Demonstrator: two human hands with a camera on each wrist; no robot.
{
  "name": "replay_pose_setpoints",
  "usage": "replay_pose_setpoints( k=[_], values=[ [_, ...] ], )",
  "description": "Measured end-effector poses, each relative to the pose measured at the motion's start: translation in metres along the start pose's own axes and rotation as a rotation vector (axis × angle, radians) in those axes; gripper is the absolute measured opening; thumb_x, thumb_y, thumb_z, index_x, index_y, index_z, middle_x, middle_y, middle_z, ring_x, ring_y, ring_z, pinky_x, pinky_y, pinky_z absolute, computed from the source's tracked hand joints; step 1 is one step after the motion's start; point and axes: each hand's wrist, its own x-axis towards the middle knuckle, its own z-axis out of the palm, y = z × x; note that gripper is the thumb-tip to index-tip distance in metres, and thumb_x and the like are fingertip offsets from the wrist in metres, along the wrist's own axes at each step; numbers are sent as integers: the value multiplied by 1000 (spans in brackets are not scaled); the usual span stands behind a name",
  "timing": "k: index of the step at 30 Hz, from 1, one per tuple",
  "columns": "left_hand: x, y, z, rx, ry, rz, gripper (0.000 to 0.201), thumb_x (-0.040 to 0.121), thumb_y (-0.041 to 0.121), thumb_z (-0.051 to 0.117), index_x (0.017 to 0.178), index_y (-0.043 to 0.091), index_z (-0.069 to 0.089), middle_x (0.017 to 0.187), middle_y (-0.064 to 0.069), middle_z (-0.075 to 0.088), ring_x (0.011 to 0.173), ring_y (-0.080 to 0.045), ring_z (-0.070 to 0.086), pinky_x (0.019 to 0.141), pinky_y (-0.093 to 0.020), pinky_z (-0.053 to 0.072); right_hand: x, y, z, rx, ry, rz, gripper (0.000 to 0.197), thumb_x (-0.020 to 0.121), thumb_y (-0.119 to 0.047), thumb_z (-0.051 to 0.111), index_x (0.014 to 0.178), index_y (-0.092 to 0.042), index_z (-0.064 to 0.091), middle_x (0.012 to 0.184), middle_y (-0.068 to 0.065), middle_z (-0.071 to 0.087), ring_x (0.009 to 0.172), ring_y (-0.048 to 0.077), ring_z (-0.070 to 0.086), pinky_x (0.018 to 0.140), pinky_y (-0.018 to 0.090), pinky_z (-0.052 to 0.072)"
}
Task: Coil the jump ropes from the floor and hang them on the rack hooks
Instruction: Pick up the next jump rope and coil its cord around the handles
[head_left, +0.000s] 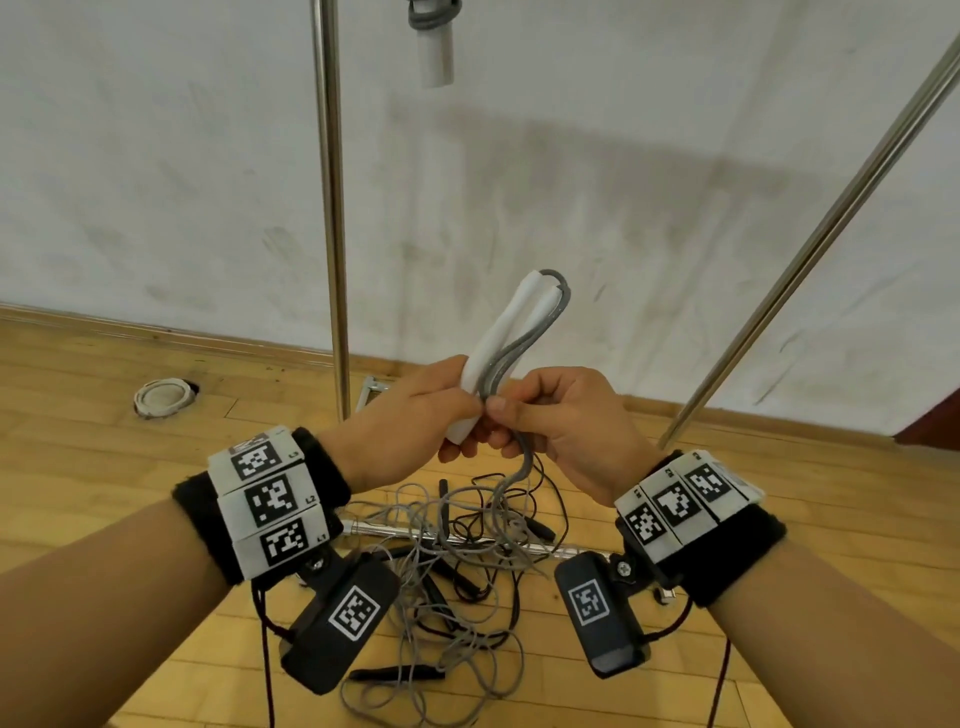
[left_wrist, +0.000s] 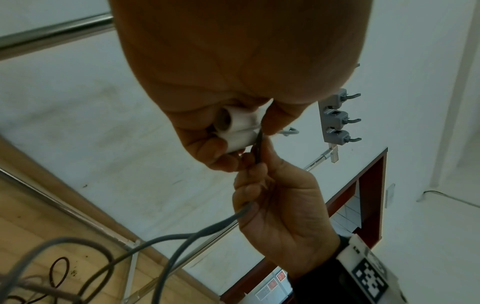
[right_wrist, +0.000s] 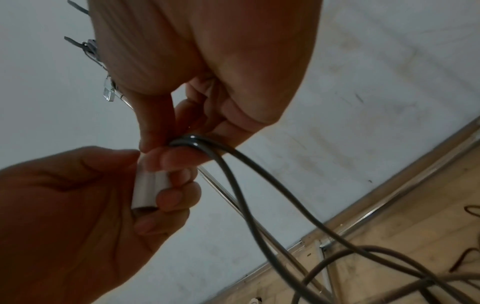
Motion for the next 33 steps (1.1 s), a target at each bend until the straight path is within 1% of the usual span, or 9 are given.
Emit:
replay_pose_setpoints(
  k=[6,8,12,15,18,25,28,30,33],
  values=[
    [-2,-1,4,207,-1,38,54,98,55,40,103,5,58,79,-4,64,65,-14,57,59,-32,46,-5,3,4,-270,38,-94,25,81,-9,78,72,8,62,59,11,65,45,17,57,42,22,42],
    [-1,-3,3,247,19,45,48,100,48,40,102,4,59,74,0,64,60,-11,57,55,-26,46,-5,4,7,-292,45,-114,23,80,-6,78,69,6,63,58,12,65,44,15,56,44,20,43],
    [-2,-5,2,240,29,12,37,104,34,43,96,1,58,68,0,63,55,-11,54,50,-23,43,-8,7,14,-353,40,-142,18,78,-3,78,64,-7,68,61,10,69,47,17,61,50,29,50],
    [-2,-3,-2,227,77,-17,34,104,31,43,91,4,58,63,-2,61,53,-15,53,49,-29,41,-11,6,12,-257,-51,-118,17,83,7,70,79,-9,69,66,5,71,56,16,66,54,25,53],
    [-3,-2,-9,203,145,-47,30,103,32,44,90,8,57,62,1,63,53,-13,56,48,-26,44,-13,7,7,-183,-150,-73,32,86,16,60,95,-13,68,76,1,74,70,16,71,66,25,57],
    [-9,-2,-8,168,72,-51,35,101,36,46,98,3,58,63,0,64,55,-14,58,49,-25,44,-19,15,-2,-405,-110,-41,5,91,-13,68,88,-15,68,64,6,70,50,15,63,51,26,52],
    [-13,3,-12,129,52,-29,33,101,37,46,93,7,58,64,-1,64,56,-15,58,47,-23,44,-22,21,-9,-645,-81,-124,21,93,-42,62,83,-26,68,52,1,65,42,7,55,49,18,43],
    [-17,7,-12,140,22,-17,33,100,37,46,91,8,58,63,-1,64,56,-16,58,46,-22,43,-24,25,-12,-723,-107,-188,35,93,-55,54,80,-26,67,50,1,61,44,9,53,51,26,45],
    [-21,11,-12,178,-13,-29,35,99,39,46,93,7,59,63,-1,64,55,-15,57,47,-21,43,-26,29,-20,-697,-235,-190,27,98,-43,50,88,-29,70,59,2,58,51,13,53,52,33,49]
  ],
)
